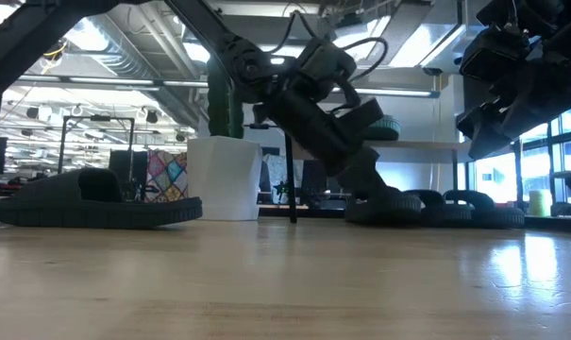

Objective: Pick and place slides into the shelf
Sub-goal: Put the black slipper under the shelf

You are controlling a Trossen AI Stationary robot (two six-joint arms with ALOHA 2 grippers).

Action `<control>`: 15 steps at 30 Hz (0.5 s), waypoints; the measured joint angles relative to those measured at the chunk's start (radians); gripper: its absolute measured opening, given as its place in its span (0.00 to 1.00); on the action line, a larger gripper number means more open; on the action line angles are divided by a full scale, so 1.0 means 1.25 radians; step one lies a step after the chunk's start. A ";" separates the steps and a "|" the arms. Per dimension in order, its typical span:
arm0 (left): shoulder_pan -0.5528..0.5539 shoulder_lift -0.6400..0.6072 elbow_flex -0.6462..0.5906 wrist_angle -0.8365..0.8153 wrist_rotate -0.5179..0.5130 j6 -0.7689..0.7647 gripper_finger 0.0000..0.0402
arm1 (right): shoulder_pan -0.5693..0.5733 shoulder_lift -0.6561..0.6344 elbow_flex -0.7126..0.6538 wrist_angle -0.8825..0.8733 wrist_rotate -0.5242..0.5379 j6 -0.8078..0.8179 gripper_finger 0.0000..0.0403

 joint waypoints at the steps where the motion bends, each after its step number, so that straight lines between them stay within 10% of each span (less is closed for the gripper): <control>1: 0.005 0.000 0.000 0.008 0.002 -0.002 0.44 | 0.000 0.000 0.000 0.000 0.000 0.000 0.56; 15: 0.014 0.000 0.000 0.040 0.039 -0.021 0.44 | 0.000 0.000 0.000 0.002 0.000 0.002 0.56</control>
